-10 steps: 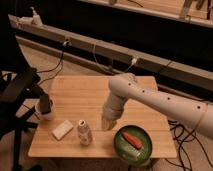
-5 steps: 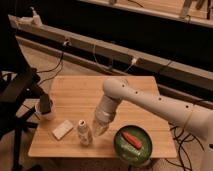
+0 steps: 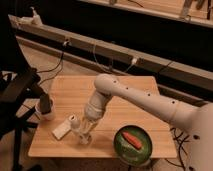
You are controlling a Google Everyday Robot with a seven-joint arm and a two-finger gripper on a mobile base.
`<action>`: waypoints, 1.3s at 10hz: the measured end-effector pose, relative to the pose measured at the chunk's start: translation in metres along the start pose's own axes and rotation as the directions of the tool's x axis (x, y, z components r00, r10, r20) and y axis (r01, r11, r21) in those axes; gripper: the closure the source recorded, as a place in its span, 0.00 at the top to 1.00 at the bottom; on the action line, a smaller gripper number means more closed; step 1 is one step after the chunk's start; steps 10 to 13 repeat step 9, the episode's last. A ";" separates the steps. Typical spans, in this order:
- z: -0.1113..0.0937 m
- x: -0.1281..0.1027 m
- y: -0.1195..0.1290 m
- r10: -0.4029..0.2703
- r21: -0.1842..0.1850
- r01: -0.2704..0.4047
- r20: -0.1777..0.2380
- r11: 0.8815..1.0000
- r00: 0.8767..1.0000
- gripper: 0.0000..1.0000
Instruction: Knock the bottle over
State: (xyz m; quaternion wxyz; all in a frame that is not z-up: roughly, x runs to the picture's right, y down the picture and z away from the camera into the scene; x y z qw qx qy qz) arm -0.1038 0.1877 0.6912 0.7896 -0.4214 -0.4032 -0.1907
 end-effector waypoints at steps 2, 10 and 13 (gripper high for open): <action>-0.003 -0.008 -0.019 -0.038 0.060 0.038 -0.009 0.997 0.999 0.00; 0.004 -0.018 -0.021 -0.046 0.063 0.046 0.008 0.997 0.999 0.27; 0.004 -0.018 -0.021 -0.046 0.063 0.046 0.008 0.997 0.999 0.27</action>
